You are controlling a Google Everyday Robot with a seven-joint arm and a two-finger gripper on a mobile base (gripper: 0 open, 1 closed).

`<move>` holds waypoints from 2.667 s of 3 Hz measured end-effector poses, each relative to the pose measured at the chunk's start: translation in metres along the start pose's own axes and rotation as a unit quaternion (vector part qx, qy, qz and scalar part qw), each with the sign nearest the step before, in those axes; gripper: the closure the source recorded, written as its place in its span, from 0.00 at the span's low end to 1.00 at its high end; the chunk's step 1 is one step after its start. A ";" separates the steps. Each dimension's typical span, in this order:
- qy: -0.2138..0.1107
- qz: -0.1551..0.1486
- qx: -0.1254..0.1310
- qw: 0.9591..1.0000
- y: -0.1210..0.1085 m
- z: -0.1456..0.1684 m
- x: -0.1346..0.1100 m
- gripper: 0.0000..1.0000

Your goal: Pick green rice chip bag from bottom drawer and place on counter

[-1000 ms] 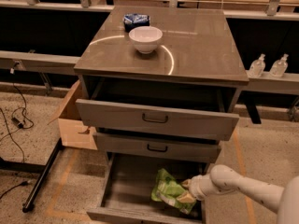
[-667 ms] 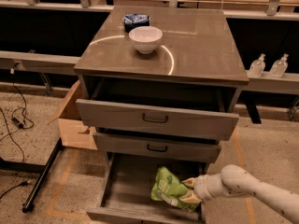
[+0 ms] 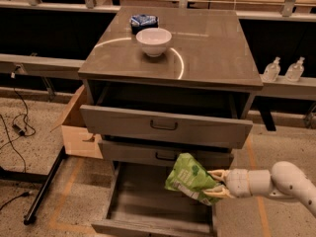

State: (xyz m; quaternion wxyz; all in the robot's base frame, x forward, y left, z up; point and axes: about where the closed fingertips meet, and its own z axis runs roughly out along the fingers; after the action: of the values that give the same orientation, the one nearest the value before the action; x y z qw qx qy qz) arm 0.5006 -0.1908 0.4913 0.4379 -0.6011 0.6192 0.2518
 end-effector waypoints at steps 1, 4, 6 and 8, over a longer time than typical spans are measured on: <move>0.001 0.001 -0.004 1.000 0.003 0.003 0.000 1.00; -0.123 -0.030 0.001 0.992 -0.016 -0.061 -0.126 1.00; -0.110 -0.017 0.040 0.993 -0.055 -0.135 -0.250 1.00; -0.059 -0.033 0.068 0.995 -0.160 -0.144 -0.345 1.00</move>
Offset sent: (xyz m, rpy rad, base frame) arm 0.0058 0.0172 0.0850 0.2114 -0.0889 0.0386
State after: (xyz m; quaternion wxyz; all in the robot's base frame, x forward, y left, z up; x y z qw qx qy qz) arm 0.5843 -0.1545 0.8876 0.5218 -0.5740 0.5877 0.2299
